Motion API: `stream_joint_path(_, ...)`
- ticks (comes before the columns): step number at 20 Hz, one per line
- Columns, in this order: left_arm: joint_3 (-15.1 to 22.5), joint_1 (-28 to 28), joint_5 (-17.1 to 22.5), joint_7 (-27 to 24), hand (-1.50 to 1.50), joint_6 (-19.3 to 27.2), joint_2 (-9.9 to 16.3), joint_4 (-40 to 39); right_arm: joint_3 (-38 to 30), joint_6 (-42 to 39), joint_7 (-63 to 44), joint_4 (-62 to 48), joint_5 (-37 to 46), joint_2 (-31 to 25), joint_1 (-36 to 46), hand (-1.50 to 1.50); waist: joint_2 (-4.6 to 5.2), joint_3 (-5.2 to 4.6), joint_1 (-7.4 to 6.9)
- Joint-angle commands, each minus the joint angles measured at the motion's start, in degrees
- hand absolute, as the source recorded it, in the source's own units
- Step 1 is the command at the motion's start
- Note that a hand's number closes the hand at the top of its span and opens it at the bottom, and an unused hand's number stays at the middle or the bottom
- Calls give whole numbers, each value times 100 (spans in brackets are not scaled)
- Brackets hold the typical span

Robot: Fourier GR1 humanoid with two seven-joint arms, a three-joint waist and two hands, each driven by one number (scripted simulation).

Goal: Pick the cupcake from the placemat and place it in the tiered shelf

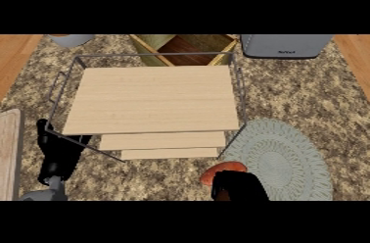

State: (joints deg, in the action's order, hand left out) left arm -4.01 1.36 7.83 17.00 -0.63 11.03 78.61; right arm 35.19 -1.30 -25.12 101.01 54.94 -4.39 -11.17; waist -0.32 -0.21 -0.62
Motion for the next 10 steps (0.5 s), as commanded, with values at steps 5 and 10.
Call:
stream_joint_path(5,28,-55,-59,-29,0,21,-21,-64,2931,1211,-1933,753,1069,429,437,150,-67,-1,24)
stream_joint_path(10,-12,-55,-40,45,0,7,41,-27,2648,1278,-2520,1208,1429,407,1162,150,-135,-12,107)
